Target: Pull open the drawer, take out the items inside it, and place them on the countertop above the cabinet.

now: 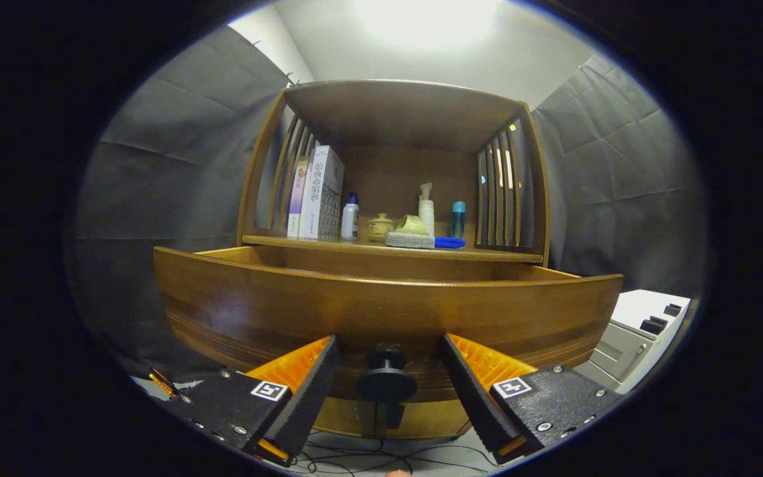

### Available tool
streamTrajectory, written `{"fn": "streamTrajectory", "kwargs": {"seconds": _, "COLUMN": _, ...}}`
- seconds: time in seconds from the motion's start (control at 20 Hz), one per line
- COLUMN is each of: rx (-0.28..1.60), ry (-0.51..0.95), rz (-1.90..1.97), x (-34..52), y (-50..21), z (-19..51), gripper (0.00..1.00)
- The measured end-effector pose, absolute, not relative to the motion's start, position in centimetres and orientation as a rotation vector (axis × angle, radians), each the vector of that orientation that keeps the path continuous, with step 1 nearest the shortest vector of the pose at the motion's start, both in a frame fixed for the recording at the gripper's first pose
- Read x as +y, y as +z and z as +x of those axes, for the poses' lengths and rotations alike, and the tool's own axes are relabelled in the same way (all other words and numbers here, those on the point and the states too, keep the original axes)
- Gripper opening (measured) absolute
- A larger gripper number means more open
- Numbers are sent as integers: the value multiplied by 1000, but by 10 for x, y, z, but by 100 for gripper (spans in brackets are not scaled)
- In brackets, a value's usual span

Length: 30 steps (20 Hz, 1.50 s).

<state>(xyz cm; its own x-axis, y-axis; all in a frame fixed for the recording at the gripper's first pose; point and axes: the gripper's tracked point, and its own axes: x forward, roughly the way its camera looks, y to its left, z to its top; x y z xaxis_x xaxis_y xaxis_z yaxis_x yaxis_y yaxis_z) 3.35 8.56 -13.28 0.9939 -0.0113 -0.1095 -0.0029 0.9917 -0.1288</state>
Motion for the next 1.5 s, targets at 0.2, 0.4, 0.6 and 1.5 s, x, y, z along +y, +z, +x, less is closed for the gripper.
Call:
{"fn": "streamTrajectory", "kwargs": {"seconds": 0.2, "rx": 121, "ry": -4, "rz": -117, "x": 86, "y": -131, "z": 47, "gripper": 97}}
{"fn": "streamTrajectory", "kwargs": {"seconds": 0.4, "rx": 136, "ry": -6, "rz": -103, "x": 87, "y": -129, "z": 62, "gripper": 97}}
{"fn": "streamTrajectory", "kwargs": {"seconds": 0.6, "rx": 138, "ry": -8, "rz": -96, "x": 88, "y": -128, "z": 72, "gripper": 97}}
{"fn": "streamTrajectory", "kwargs": {"seconds": 1.5, "rx": 165, "ry": -18, "rz": -108, "x": 85, "y": -134, "z": 142, "gripper": 96}}
